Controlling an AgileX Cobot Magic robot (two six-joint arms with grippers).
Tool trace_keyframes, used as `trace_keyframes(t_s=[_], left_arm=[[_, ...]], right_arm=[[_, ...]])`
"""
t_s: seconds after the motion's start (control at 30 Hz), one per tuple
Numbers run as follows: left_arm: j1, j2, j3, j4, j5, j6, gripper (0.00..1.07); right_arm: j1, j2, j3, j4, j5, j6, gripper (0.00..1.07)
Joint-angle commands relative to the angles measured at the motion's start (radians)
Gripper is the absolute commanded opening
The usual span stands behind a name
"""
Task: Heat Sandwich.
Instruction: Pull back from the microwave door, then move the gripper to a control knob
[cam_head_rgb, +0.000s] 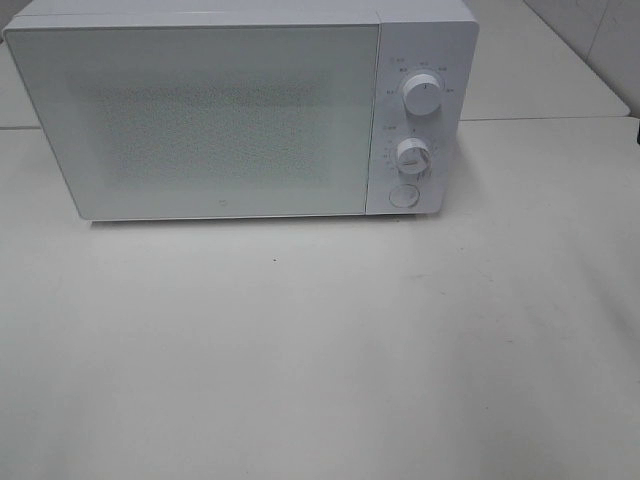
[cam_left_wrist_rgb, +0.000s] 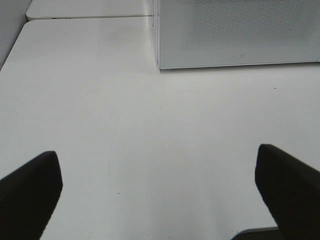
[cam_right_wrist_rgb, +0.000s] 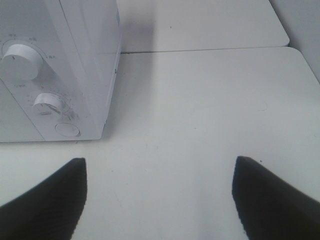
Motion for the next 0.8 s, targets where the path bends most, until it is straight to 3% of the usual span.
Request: trace_keyframes(t_s=[0.03,0.23,0.43,0.6,0.7,0.8], left_arm=[[0.005,-0.028,0.005,-0.004,-0.013,-0.006,1.03],[0.005,-0.028,0.005,-0.004,-0.013,-0.006,1.03],[0.005,-0.028,0.005,-0.004,-0.013,-0.006,1.03],[0.005,-0.028,0.005,-0.004,-0.013,-0.006,1.03],[0.005,-0.028,0.005,-0.004,-0.013,-0.006,1.03],[0.005,-0.028,0.005,-0.004,-0.013,-0.006,1.03]], right_arm=[[-0.008,0.055,0.002,0.004,-0.107,0.016,0.77],[-0.006,0.160,0.064,0.019,-0.413,0.015,0.77],[0.002,0.242,0.119,0.108,-0.557,-0.068,0.77],[0.092,0.325,0.157,0.248,-0.721,-0.225,0.78],[0.219,0.403,0.163,0.386,-0.820,-0.336,0.87],[0.279,0.444,0.163,0.451,-0.878,-0.373,0.90]])
